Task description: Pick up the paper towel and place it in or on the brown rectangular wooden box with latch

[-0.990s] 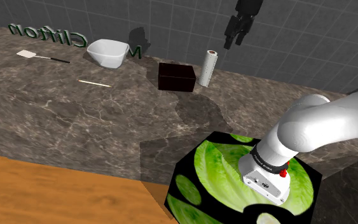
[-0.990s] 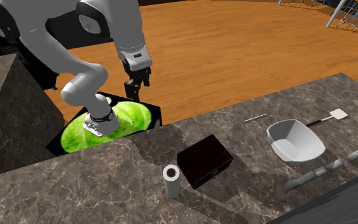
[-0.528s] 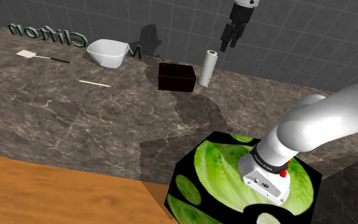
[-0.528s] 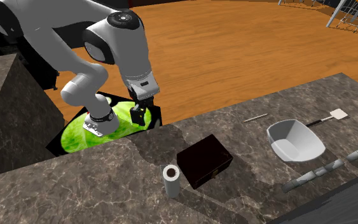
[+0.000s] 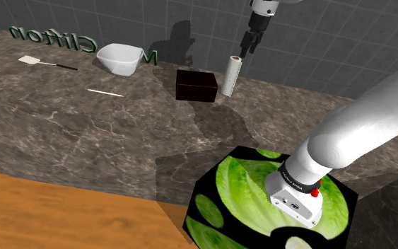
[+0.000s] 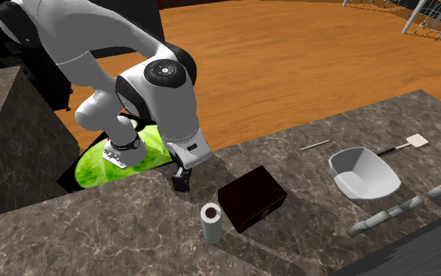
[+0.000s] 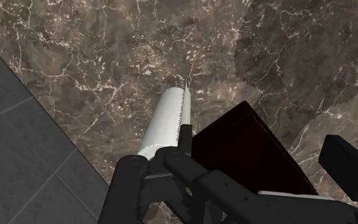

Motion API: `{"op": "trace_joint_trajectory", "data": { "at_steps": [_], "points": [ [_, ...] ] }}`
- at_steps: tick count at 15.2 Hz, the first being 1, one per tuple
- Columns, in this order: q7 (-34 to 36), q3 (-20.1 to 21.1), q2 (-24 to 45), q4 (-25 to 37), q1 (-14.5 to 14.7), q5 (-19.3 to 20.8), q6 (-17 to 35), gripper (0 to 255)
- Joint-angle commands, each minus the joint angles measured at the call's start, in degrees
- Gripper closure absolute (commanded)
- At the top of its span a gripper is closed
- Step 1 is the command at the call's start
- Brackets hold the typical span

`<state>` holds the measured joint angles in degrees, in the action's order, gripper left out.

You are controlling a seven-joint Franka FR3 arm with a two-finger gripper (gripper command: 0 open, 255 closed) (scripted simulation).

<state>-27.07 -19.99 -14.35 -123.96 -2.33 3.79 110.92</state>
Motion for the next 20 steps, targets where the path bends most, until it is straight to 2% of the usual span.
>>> {"op": "trace_joint_trajectory", "data": {
  "at_steps": [1,7,14,20],
  "points": [
    [-2.78,-1.46,4.38,2.28,-0.02,-1.25,2.09,0],
    [-10.85,-4.33,16.40,10.74,-1.32,-6.35,5.02,0],
    [-11.68,-4.23,18.60,7.22,-1.47,-7.54,10.51,0],
    [-11.67,-4.22,18.60,7.22,-1.47,-7.54,10.51,0]
  ]
}}
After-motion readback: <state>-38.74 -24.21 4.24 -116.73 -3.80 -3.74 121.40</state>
